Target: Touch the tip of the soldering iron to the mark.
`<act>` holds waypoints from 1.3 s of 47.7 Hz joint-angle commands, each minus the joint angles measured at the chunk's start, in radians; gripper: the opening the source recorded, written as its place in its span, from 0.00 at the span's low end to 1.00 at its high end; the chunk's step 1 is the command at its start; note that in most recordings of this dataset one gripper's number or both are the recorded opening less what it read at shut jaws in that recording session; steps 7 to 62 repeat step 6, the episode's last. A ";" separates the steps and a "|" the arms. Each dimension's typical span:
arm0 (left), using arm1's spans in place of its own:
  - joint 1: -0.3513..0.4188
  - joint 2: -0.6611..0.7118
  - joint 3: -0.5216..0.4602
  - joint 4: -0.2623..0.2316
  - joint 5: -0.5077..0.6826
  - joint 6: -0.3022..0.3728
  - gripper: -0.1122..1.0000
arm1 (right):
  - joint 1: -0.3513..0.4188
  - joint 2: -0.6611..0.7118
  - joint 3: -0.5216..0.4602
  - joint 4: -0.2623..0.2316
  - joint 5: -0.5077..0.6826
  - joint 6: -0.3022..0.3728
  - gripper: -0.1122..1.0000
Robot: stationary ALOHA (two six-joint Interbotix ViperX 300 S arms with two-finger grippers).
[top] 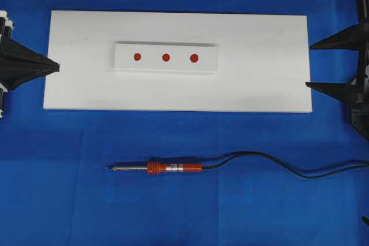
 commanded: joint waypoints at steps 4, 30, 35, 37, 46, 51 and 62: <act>-0.002 0.005 -0.009 0.000 -0.009 0.000 0.10 | -0.005 0.005 -0.014 0.000 -0.008 0.000 0.87; -0.002 0.005 -0.009 0.002 -0.009 0.000 0.10 | -0.005 0.005 -0.014 -0.002 -0.008 0.000 0.86; -0.002 0.005 -0.009 0.002 -0.009 0.000 0.10 | -0.005 0.005 -0.014 -0.002 -0.008 0.000 0.86; -0.002 0.005 -0.009 0.002 -0.009 0.000 0.10 | -0.005 0.005 -0.014 -0.002 -0.008 0.000 0.86; -0.002 0.005 -0.009 0.002 -0.009 0.000 0.10 | -0.005 0.005 -0.014 -0.002 -0.008 0.000 0.86; -0.002 0.005 -0.009 0.002 -0.009 0.000 0.10 | -0.005 0.005 -0.014 -0.002 -0.008 0.000 0.86; -0.002 0.005 -0.009 0.002 -0.009 0.000 0.10 | -0.005 0.005 -0.014 -0.002 -0.008 0.000 0.86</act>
